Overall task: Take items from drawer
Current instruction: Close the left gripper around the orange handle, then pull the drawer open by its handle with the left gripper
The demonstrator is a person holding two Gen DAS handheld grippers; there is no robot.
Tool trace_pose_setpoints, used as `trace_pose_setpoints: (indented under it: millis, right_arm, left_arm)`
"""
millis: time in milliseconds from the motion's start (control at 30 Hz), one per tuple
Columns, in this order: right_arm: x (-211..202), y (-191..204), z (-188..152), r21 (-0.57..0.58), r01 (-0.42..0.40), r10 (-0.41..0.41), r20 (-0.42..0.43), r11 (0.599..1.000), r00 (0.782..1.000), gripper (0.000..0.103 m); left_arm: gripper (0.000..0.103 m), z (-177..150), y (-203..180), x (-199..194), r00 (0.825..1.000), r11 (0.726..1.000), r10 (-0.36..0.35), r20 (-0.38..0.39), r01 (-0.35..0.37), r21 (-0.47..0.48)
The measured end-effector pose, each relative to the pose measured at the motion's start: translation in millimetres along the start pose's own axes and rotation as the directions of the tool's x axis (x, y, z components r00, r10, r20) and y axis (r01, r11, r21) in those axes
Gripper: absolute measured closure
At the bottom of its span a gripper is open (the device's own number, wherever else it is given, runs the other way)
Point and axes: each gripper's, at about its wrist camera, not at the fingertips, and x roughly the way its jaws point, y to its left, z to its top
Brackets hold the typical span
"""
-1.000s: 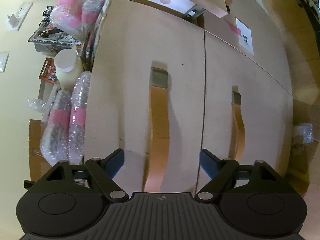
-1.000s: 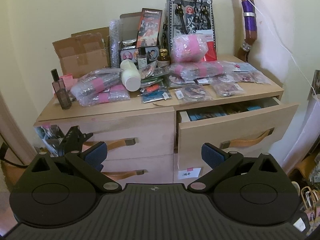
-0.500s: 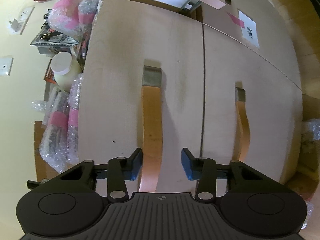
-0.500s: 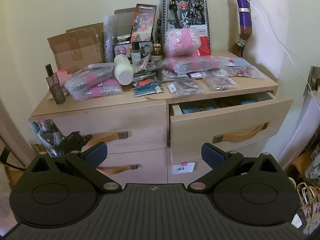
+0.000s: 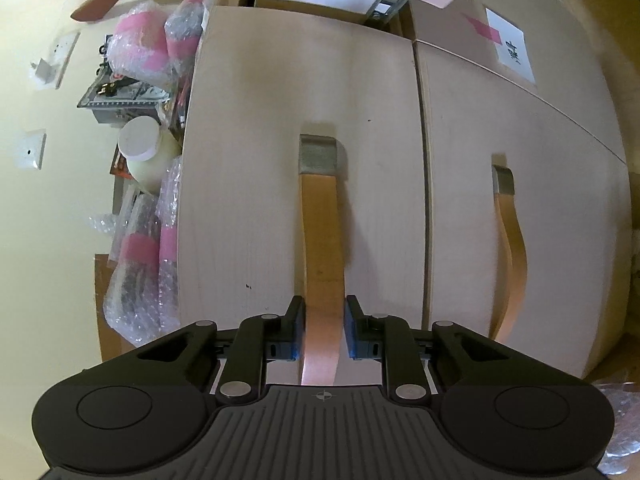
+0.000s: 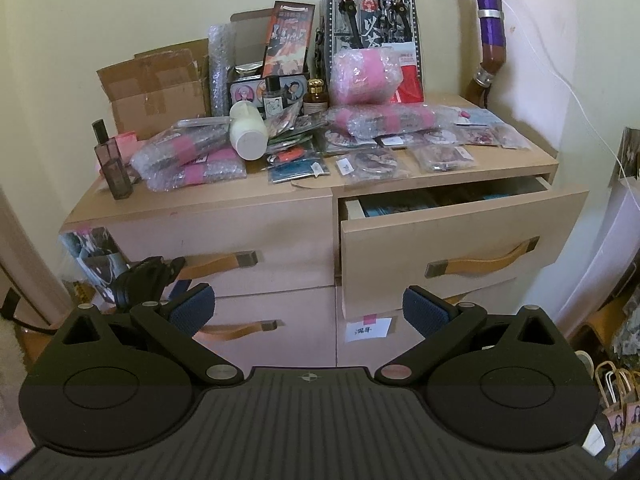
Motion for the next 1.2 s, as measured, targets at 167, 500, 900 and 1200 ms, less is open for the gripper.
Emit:
trace_pose_setpoints:
  millis: [167, 500, 900, 1200]
  right_arm:
    - [-1.4, -1.3, -1.7, -0.001, -0.001, 0.001, -0.001, 1.0, 1.0, 0.0]
    - [-7.8, -5.0, -6.1, 0.0, -0.011, 0.011, 0.005, 1.0, 1.0, 0.0]
    - [-28.2, -11.6, -19.6, -0.006, -0.038, 0.038, 0.014, 0.999, 0.999, 0.0]
    - [-51.4, -10.6, -36.0, -0.01, -0.052, 0.053, 0.021, 0.999, 0.998, 0.0]
  left_arm:
    - [0.083, 1.3, 1.9, -5.6, 1.0, 1.0, -0.006, -0.005, 0.006, -0.01]
    - [0.083, 1.7, -5.5, -33.8, 1.0, 0.999, -0.022, -0.01, 0.022, -0.033]
    - [0.083, 1.9, -15.9, -79.6, 0.999, 0.998, -0.041, -0.022, 0.04, -0.052]
    - [0.083, 4.7, -26.1, -116.6, 0.998, 0.998, -0.04, -0.043, 0.037, -0.06]
